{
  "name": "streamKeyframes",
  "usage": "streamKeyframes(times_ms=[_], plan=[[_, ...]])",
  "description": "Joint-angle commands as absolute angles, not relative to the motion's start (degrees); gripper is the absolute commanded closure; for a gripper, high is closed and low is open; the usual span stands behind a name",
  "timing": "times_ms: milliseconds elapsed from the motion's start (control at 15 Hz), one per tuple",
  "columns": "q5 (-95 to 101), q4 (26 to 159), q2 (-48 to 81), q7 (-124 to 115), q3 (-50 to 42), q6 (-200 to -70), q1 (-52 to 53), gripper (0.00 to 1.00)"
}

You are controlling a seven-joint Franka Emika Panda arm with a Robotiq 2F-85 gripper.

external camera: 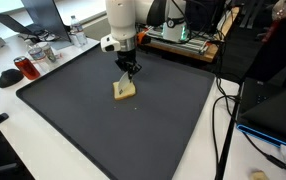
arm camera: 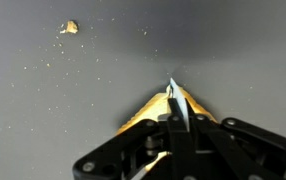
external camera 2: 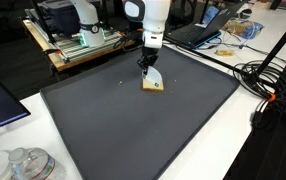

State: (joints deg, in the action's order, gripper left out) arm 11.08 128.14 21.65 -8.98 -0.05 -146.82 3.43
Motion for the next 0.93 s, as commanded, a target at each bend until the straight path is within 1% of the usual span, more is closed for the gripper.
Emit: streamKeyframes(times_ms=[0,867], plan=[[10.5,126.7,25.1,-8.9,-0.7,-146.4,4.4,0.99],[6.0,130.9,26.2,-6.9,0.0,-151.9,2.1,0.99]])
